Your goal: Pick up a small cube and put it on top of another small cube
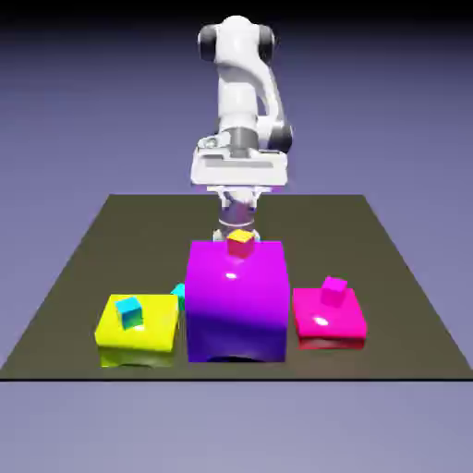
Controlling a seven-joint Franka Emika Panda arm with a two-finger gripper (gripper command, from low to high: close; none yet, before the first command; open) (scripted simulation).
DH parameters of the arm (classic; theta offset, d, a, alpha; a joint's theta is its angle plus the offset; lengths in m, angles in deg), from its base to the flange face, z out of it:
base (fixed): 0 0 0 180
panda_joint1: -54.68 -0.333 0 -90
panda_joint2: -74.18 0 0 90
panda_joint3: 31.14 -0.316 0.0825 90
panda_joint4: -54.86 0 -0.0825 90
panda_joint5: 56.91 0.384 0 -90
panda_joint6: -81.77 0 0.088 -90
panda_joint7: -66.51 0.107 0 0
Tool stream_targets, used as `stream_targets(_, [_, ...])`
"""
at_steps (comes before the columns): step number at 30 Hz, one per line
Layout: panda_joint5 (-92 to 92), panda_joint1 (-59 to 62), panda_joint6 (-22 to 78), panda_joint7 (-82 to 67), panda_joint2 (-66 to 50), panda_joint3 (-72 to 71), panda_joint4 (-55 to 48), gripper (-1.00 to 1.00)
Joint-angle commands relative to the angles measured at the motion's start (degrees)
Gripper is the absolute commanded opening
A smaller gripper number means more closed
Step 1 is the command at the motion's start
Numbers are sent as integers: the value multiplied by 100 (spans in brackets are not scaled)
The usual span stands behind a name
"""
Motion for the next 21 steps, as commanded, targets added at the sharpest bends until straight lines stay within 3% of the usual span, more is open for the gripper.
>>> stream_targets(1, [-63, -73, 52, -191, 19, 208, 6, 0])
stream_targets(21, [-1318, -1522, 1095, -4011, 397, 4361, 118, 0])
